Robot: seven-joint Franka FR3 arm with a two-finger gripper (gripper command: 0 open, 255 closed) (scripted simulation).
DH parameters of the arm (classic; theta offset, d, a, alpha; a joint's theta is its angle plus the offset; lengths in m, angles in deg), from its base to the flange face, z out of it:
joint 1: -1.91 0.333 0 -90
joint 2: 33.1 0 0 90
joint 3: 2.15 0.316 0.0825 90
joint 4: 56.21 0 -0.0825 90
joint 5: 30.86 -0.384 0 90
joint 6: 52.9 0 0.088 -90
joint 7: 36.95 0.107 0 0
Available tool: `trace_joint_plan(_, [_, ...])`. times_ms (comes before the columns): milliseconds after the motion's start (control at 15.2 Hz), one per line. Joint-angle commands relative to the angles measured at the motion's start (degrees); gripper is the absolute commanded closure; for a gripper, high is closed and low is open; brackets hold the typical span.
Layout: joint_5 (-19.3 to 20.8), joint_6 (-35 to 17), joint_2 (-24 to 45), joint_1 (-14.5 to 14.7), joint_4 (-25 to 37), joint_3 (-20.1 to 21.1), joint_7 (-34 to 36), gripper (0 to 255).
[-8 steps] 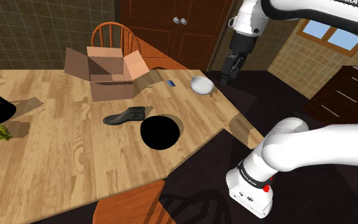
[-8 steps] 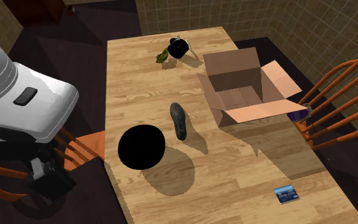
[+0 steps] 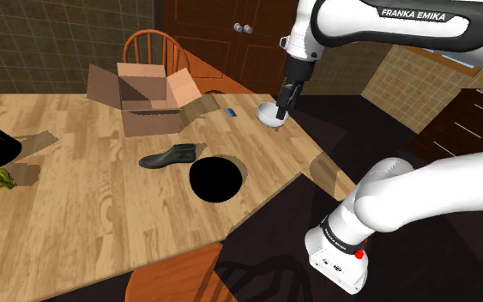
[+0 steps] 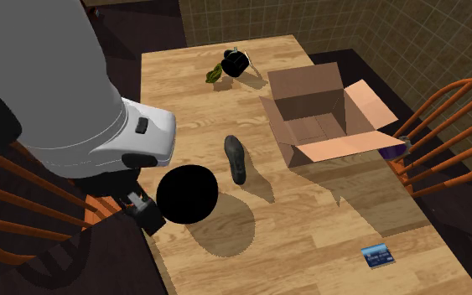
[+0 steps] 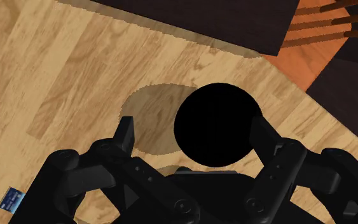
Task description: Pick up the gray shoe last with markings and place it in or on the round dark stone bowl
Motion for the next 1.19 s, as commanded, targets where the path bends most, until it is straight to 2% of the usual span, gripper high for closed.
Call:
trace_joint_plan(0, [0.6,-3.9,3.8,0.6,0.2,-0.2,-2.5,0])
trace_joint_plan(594, [2.6,-18.1,22.1,3.2,5.1,-0.2,-12.4,0])
trace_joint_plan(1122, [4.6,-27.0,38.7,5.1,13.8,1.2,-19.7,0])
